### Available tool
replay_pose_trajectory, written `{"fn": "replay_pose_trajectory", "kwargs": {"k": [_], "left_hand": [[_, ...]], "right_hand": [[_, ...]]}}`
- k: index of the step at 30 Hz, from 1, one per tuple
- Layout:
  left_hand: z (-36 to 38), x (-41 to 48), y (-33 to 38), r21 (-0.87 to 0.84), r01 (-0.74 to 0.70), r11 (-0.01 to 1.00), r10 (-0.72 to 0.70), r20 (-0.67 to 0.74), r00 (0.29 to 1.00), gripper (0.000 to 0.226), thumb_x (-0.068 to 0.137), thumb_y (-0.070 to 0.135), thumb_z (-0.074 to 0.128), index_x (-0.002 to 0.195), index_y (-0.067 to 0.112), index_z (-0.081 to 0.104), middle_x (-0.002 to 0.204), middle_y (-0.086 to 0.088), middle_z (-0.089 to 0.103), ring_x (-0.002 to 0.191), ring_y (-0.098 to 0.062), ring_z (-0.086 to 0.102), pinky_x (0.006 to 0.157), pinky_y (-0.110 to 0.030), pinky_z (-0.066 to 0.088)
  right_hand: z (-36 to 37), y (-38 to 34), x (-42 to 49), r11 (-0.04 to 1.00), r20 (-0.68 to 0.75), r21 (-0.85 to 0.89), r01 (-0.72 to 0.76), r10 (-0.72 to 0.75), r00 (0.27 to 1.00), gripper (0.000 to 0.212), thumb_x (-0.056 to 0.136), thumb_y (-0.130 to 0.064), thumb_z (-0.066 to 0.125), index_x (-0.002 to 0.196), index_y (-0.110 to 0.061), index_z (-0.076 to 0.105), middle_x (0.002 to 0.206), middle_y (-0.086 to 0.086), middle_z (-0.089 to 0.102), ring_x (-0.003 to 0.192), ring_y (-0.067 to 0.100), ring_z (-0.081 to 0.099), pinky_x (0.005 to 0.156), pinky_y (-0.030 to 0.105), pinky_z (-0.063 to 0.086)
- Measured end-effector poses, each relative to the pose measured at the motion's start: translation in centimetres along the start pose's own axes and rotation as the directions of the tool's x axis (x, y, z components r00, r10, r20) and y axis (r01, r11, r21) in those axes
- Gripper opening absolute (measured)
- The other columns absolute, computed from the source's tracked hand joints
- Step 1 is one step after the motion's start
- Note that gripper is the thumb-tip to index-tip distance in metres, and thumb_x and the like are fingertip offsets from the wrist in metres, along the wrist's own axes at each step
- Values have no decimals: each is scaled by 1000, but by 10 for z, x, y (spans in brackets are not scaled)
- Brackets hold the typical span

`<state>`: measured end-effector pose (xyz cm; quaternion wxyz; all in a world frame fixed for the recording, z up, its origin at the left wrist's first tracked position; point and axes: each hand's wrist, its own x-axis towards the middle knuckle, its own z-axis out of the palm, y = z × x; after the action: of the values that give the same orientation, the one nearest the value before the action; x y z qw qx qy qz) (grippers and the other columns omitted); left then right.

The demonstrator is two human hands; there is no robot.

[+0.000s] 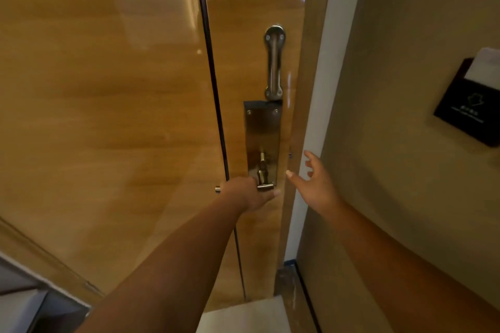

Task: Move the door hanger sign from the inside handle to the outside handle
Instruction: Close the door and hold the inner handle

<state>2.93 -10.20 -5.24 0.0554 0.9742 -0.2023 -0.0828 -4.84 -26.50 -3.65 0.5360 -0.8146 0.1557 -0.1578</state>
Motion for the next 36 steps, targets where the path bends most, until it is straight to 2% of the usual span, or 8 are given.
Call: {"fn": "replay_pose_trajectory", "kwargs": {"k": [4,9,11,15,20,26,29,36], "left_hand": [[2,26,1,-254,90,963,-92,4,996,112,52,98,18,105,10,62,85,-7,61,77,-22,56,57,-33,41],[17,46,5,-711,185,679,-230,33,973,112,49,95,44,115,7,60,116,-12,63,98,-28,59,72,-34,45],[20,52,6,-789,156,594,-243,8,970,94,52,90,51,113,19,62,112,-3,63,88,-17,57,68,-29,40],[23,68,5,-837,118,534,-253,-25,967,56,56,84,55,78,34,65,79,13,64,73,-8,57,62,-27,40],[24,88,3,-853,113,510,-277,-39,960,64,56,85,55,89,32,66,82,12,61,76,-11,56,71,-31,41],[22,110,0,-825,131,550,-320,-63,945,59,54,89,50,62,31,60,59,17,57,60,-1,53,51,-22,34],[24,121,-1,-820,109,561,-349,-115,930,84,54,93,44,74,14,64,52,11,53,56,-10,54,50,-26,35],[26,137,3,-756,140,640,-419,-191,888,74,54,96,32,48,23,47,49,4,48,58,-26,57,68,-45,49]], "right_hand": [[6,10,28,994,69,-108,-1,8,998,73,81,-40,65,143,-28,27,150,7,33,134,30,35,101,44,38],[8,25,57,992,129,-121,-36,52,990,67,81,-42,63,139,-32,32,146,6,38,130,28,39,97,42,42],[6,31,67,993,148,-105,-54,70,986,65,82,-39,64,139,-30,34,146,7,40,130,27,41,95,39,41],[8,38,84,991,172,-121,-62,82,982,61,82,-37,65,136,-26,38,143,11,44,128,28,43,91,34,41],[17,51,96,991,221,-107,-74,97,970,57,81,-40,64,132,-28,41,140,9,46,123,25,47,92,36,43],[15,68,106,989,265,-106,-101,126,956,52,83,-32,64,130,-29,43,138,7,46,122,23,46,84,32,42],[11,72,116,987,223,-102,-121,141,965,49,82,-32,65,127,-28,46,136,7,48,119,23,47,80,30,39],[10,81,134,983,240,-84,-161,177,955,48,83,-33,64,127,-29,45,138,5,47,123,23,45,81,31,39]]}}
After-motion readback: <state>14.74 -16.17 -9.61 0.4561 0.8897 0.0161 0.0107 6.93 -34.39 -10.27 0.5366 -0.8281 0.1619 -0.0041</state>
